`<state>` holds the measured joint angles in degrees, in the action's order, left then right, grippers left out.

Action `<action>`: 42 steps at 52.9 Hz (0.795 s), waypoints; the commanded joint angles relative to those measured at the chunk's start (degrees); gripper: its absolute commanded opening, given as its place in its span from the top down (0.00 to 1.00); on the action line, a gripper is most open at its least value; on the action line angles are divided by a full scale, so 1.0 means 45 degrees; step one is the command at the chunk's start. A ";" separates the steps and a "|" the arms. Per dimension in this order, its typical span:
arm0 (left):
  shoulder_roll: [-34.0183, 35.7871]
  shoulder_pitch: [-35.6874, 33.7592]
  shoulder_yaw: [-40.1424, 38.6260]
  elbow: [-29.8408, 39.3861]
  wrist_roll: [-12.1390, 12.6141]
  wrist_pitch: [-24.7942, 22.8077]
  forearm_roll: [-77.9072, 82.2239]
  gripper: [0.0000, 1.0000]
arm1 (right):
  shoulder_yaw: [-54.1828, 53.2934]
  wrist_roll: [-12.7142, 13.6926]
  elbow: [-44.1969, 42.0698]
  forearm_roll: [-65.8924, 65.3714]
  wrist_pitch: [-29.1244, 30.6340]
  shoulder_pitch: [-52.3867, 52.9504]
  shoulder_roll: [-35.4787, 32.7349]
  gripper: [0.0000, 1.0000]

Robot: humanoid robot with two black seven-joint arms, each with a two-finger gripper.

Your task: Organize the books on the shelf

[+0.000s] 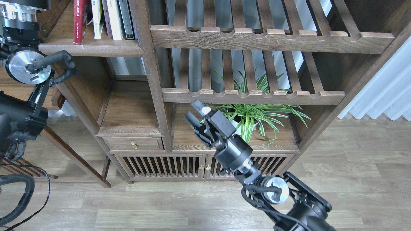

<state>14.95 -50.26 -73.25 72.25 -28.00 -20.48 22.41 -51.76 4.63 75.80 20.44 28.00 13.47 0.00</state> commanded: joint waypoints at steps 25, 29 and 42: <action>-0.3008 0.2417 0.0613 0.0137 0.1181 -0.1672 -0.1209 0.11 | 0.0018 -0.0423 -0.0008 0.0829 0.0000 0.0816 0.0000 0.02; -0.3323 0.2671 0.0886 0.0214 0.1630 -0.1672 -0.1209 0.11 | 0.0018 -0.0423 0.0011 0.0848 0.0000 0.0816 0.0000 0.02; -0.3323 0.3824 0.1786 0.0215 0.2217 -0.1672 -0.1190 0.11 | 0.0019 -0.0423 0.0011 0.0848 0.0000 0.0816 0.0000 0.02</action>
<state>0.05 -34.86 -66.57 73.19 -18.44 -28.00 17.01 -51.60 2.72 75.80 24.26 28.00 17.14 0.00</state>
